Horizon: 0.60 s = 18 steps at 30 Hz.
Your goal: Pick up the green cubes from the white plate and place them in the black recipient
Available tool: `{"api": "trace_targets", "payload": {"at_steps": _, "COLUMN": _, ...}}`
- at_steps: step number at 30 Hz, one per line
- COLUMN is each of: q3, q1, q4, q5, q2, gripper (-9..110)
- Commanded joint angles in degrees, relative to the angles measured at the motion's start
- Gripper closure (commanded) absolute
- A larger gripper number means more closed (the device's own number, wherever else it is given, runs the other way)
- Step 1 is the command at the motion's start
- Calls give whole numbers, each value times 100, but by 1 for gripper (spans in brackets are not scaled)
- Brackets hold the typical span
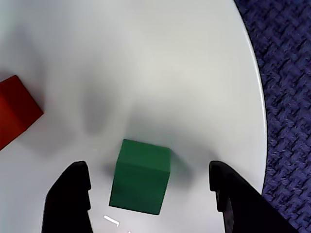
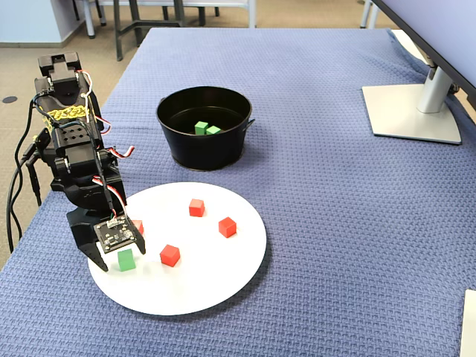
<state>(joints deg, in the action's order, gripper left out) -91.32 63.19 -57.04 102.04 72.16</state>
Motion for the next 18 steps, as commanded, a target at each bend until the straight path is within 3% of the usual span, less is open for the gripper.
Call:
{"api": "trace_targets", "payload": {"at_steps": 1, "q3": 26, "q1": -26, "q4": 193, "q5": -62, "q2": 114, "gripper": 82}}
{"api": "trace_targets", "payload": {"at_steps": 4, "q3": -123, "q1": -35, "q4": 325, "q5": -70, "q2": 158, "gripper": 86}}
{"api": "trace_targets", "payload": {"at_steps": 18, "q3": -615, "q1": -123, "q4": 536, "q5": -281, "q2": 439, "gripper": 83}}
